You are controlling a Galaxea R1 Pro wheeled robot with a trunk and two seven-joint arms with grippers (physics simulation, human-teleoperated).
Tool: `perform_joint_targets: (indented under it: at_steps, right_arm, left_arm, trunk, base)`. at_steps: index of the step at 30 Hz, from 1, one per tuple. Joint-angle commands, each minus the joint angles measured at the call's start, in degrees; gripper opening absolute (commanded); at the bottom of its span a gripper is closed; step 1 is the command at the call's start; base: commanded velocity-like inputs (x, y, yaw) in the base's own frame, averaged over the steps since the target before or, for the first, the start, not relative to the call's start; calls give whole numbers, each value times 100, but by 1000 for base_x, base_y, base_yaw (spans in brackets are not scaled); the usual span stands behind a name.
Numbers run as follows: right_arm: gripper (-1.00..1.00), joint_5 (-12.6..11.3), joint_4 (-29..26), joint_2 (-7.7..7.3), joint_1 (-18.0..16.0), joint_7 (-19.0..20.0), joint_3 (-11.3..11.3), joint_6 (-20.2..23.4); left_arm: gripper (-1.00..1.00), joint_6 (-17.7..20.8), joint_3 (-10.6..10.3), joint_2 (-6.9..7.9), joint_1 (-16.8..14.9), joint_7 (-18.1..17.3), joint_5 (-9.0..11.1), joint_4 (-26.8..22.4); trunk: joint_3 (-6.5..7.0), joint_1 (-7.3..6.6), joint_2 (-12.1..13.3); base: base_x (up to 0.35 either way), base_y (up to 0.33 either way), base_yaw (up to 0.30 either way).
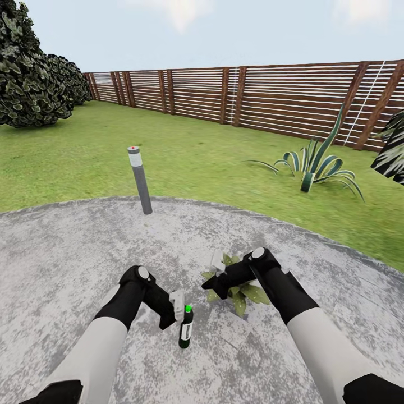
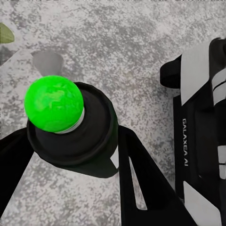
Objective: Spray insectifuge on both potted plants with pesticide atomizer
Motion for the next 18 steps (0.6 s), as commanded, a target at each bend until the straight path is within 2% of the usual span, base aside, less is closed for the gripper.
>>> perform_joint_targets:
  at_steps: [1, 9, 13, 18]
  right_arm:
    - [-100, 24, -8, 8, -3, 28, -3, 54]
    - [-100, 24, -8, 31, -3, 32, 7, 54]
    - [-100, 24, -14, 57, -3, 32, 136, 54]
    - [-100, 24, -24, 66, -3, 26, 163, 54]
  left_arm:
    - [-100, 35, 30, -23, -6, -23, -39, -6]
    - [-100, 44, 30, -40, -9, -13, -32, -250]
    - [-100, 40, 30, -40, -9, -13, -30, -331]
    - [-100, 36, 30, -40, -9, -13, -20, -381]
  trunk:
    - [-5, -1, -2]
    - [-5, -1, -2]
    - [-5, -1, -2]
    - [-5, -1, -2]
  base:
    - [0, 0, 0]
    - [0, 0, 0]
    - [0, 0, 0]
    - [0, 0, 0]
